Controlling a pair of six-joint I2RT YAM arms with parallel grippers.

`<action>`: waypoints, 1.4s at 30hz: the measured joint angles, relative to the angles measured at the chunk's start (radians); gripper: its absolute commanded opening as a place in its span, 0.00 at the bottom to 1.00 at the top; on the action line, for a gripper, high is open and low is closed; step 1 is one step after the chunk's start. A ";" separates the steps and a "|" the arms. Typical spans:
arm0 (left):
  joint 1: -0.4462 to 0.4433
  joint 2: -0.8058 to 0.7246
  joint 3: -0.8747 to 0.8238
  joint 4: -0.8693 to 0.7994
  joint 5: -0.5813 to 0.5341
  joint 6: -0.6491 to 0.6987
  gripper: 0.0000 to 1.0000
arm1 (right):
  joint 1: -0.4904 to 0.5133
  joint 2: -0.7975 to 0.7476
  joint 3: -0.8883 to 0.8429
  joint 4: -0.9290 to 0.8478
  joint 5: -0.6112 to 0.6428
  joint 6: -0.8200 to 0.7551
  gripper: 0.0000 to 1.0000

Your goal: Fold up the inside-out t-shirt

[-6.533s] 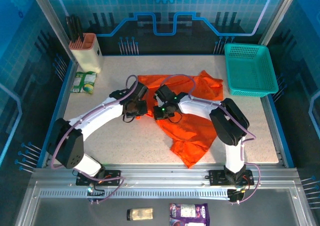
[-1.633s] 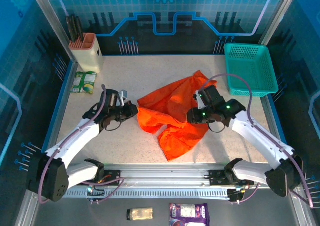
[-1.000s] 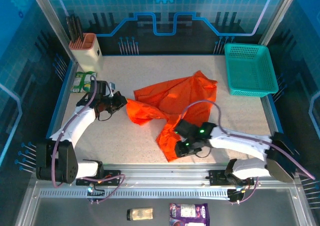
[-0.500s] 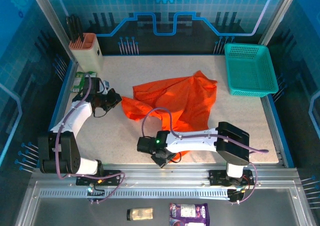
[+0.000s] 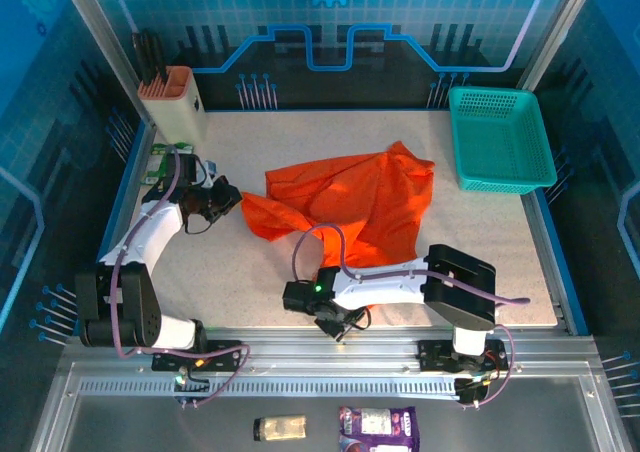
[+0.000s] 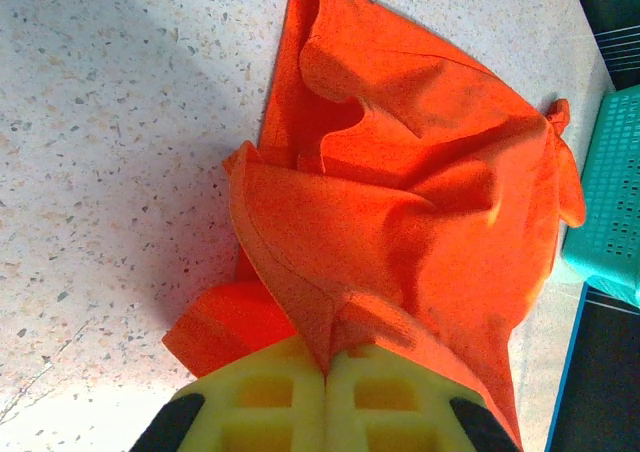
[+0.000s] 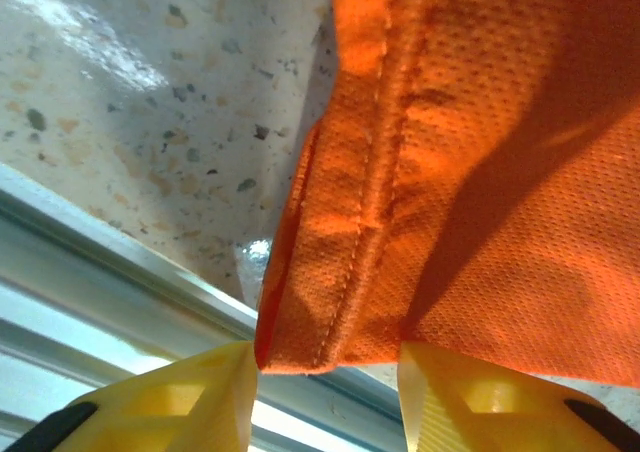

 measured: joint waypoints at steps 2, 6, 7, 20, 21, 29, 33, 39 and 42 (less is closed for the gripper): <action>0.002 0.000 0.000 0.000 0.000 0.000 0.00 | -0.002 0.005 -0.009 0.010 0.002 0.000 0.33; 0.004 0.000 0.000 0.000 0.000 0.000 0.00 | -0.008 0.005 -0.014 0.011 -0.001 -0.004 0.18; 0.005 0.000 0.000 0.000 0.000 0.000 0.00 | -0.008 0.003 -0.014 0.013 -0.005 -0.002 0.15; 0.025 -0.047 0.067 -0.069 0.000 0.000 0.00 | -0.176 -0.287 0.001 -0.069 0.172 -0.014 0.00; 0.031 -0.068 0.093 -0.087 -0.001 0.001 0.00 | -0.212 -0.335 0.016 -0.084 0.194 -0.019 0.00; 0.093 -0.221 0.363 -0.219 -0.034 0.027 0.00 | -0.600 -0.600 0.273 -0.073 0.269 -0.158 0.00; 0.101 -0.265 0.480 -0.259 -0.046 0.043 0.00 | -0.756 -0.602 0.494 -0.052 0.281 -0.259 0.00; 0.101 -0.279 0.493 -0.254 0.009 0.032 0.00 | -0.929 -0.570 0.876 -0.029 0.322 -0.404 0.00; 0.101 -0.279 0.468 -0.241 0.054 0.014 0.00 | -0.939 -0.561 1.036 0.000 0.339 -0.470 0.00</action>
